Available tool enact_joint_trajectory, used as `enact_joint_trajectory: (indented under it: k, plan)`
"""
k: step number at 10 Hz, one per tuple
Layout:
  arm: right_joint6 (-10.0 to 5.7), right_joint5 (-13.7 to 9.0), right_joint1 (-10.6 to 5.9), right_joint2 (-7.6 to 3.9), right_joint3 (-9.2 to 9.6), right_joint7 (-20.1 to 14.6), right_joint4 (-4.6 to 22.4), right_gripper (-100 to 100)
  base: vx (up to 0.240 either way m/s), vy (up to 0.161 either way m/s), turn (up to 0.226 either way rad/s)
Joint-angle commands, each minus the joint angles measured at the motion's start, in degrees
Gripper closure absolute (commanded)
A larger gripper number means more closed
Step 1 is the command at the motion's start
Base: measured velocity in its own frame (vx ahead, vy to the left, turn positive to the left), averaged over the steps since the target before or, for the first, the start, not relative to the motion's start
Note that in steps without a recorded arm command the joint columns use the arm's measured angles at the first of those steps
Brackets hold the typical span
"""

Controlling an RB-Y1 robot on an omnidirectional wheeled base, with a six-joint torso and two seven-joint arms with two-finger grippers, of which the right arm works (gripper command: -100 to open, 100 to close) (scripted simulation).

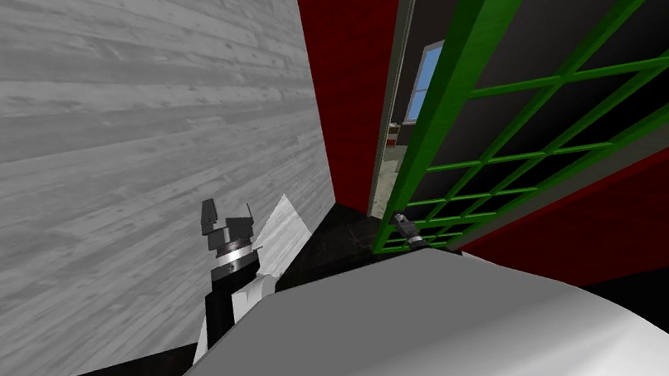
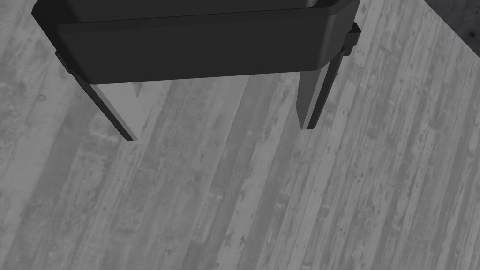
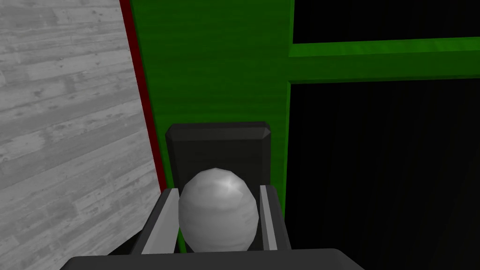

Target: Pull the door open

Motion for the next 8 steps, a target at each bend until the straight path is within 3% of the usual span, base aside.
enact_joint_trajectory:
  k: [1,2,8]
  plan:
    - [0.00,0.0,0.00,0.00,0.00,0.0,0.0,100,-0.080,-0.008,0.020]
    - [-1.38,0.5,0.77,-0.85,1.15,-1.3,0.3,100,-0.160,-0.041,0.153]
    - [-5.81,2.0,2.81,-3.45,4.42,-4.7,1.0,100,-0.197,-0.038,0.102]
